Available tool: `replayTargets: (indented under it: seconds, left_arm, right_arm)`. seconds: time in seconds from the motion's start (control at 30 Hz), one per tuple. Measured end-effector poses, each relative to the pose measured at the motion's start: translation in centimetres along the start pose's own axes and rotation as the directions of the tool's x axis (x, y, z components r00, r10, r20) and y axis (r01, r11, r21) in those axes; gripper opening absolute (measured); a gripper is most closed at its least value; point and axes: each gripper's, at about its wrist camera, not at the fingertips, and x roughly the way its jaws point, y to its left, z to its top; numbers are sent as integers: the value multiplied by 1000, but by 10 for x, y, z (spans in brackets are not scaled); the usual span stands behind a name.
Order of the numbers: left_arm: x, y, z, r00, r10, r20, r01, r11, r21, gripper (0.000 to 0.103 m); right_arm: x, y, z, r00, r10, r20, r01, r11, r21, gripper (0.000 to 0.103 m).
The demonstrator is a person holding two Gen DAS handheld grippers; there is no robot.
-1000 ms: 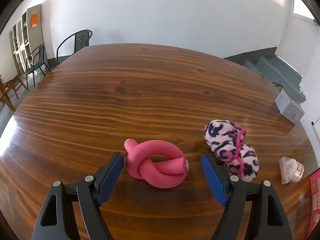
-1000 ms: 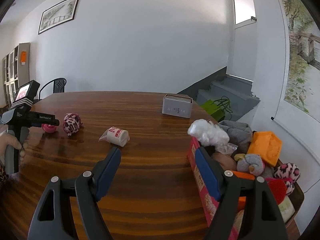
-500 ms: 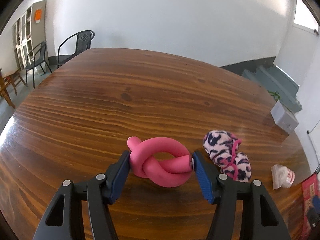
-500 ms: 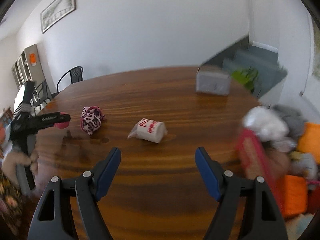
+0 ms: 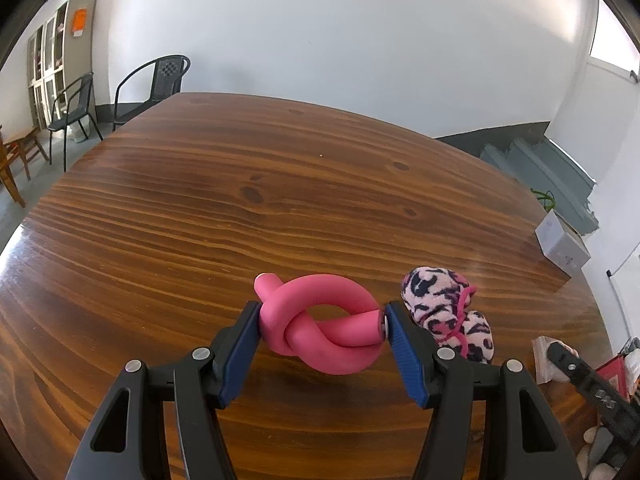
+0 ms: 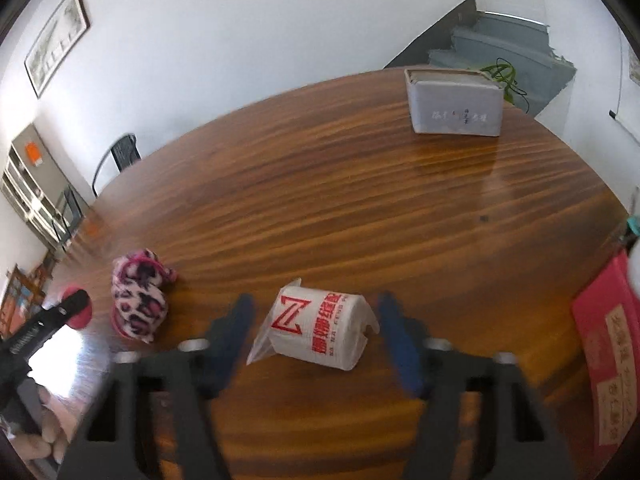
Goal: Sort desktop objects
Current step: 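Carry the cup into the pink box with right tool while left tool drops the knot there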
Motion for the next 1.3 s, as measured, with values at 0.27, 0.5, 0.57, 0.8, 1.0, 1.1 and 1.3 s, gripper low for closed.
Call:
replayTargets:
  seconds: [0.27, 0.5, 0.57, 0.8, 1.0, 1.1, 1.3]
  left_arm:
    - [-3, -10, -2, 1000, -13, 6, 13, 1000, 26, 64]
    - [-13, -25, -8, 999, -39, 15, 38, 998, 56, 64]
    - [-17, -31, -11, 999, -48, 16, 47, 997, 67, 64]
    - [-37, -63, -28, 994, -102, 25, 99, 988, 116, 64]
    - [-60, -105, -52, 985, -173, 18, 167, 970, 177, 64]
    - [-69, -131, -64, 977, -212, 1, 207, 955, 211, 64]
    - [-85, -190, -88, 953, -298, -48, 299, 912, 280, 64]
  right_arm:
    - [-40, 1, -14, 997, -16, 80, 21, 998, -60, 44]
    - [-121, -20, -28, 973, -29, 227, 45, 997, -67, 44]
    - [-147, -31, -33, 960, -47, 276, 66, 996, -61, 44]
    - [-208, -115, -53, 919, -190, 345, 169, 981, 90, 44]
    - [-227, -187, -68, 903, -284, 322, 219, 950, 224, 44]
    - [-225, -205, -68, 905, -300, 301, 235, 944, 233, 44]
    - [-196, -214, -73, 908, -329, 260, 292, 941, 172, 44]
